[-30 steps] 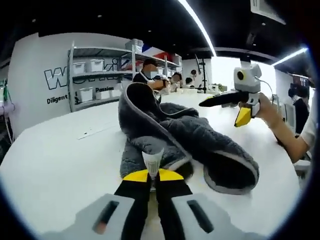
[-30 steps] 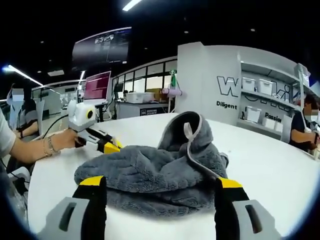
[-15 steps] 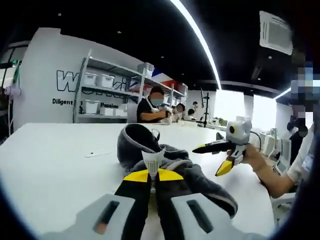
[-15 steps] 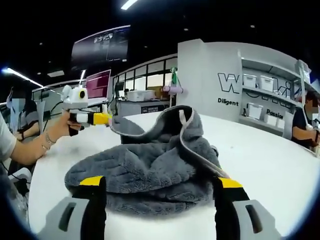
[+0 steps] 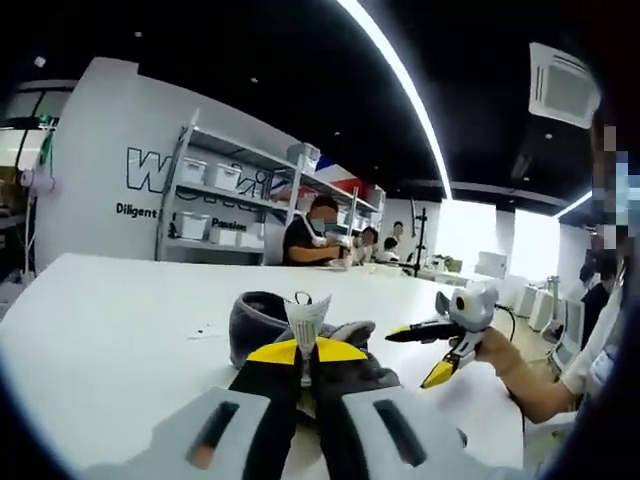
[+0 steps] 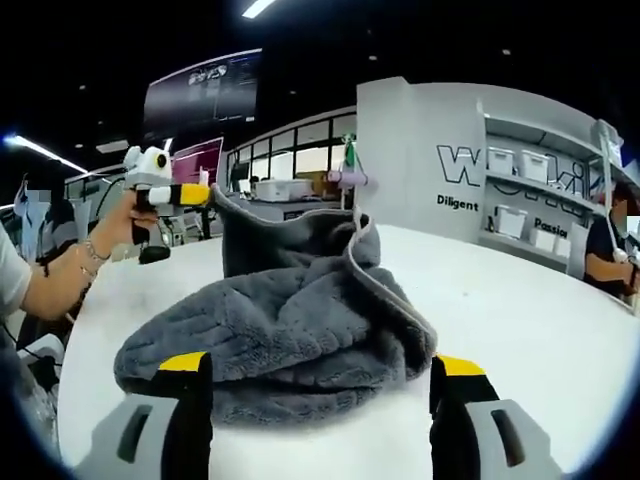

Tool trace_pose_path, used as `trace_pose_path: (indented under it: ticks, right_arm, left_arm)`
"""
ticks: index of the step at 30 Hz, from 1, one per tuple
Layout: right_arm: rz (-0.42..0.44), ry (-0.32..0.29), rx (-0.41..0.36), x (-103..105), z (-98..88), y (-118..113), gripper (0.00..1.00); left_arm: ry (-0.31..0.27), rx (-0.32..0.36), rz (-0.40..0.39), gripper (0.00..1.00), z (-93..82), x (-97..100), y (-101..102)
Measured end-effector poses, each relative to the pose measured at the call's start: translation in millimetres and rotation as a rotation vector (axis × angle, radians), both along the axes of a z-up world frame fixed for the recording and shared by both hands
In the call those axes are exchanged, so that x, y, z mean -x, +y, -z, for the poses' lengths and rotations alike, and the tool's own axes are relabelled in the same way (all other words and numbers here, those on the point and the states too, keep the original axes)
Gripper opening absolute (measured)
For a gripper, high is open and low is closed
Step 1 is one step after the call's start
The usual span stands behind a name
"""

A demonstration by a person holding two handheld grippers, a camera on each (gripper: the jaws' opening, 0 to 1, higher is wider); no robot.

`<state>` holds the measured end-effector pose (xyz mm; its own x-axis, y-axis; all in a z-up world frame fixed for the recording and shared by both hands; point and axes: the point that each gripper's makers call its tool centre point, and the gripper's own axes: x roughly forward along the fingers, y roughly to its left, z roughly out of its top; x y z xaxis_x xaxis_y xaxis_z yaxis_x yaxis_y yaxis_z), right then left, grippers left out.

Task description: Fold the towel on the table until its edges align and the towel forms a compact rectangular stack.

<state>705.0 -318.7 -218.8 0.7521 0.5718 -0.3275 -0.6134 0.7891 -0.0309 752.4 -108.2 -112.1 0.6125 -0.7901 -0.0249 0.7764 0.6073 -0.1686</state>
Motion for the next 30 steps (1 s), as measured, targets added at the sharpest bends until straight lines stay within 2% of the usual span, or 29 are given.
trace_pose_path:
  ticks: [2, 9, 16, 21, 30]
  right_arm:
    - [-0.001, 0.0, -0.007, -0.4, -0.6, 0.3, 0.94]
    - [-0.002, 0.003, -0.004, -0.5, 1.0, 0.3, 0.94]
    - [-0.006, 0.001, -0.02, -1.9, 0.1, 0.9, 0.94]
    - [-0.005, 0.0, -0.024, -2.0, -0.4, 0.3, 0.94]
    - [-0.005, 0.004, -0.027, -2.1, 1.0, 0.4, 0.94]
  left_arm:
    - [-0.005, -0.001, 0.001, 0.05, -5.4, 0.6, -0.5]
    - [-0.066, -0.028, -0.001, 0.05, -43.5, 3.5, -2.6]
    - [-0.132, -0.027, -0.037, 0.05, -85.8, 0.8, 6.0]
    - [-0.17, -0.047, -0.063, 0.05, -107.4, 0.9, 11.5]
    - [-0.205, -0.044, -0.162, 0.02, -139.5, -7.0, 44.5]
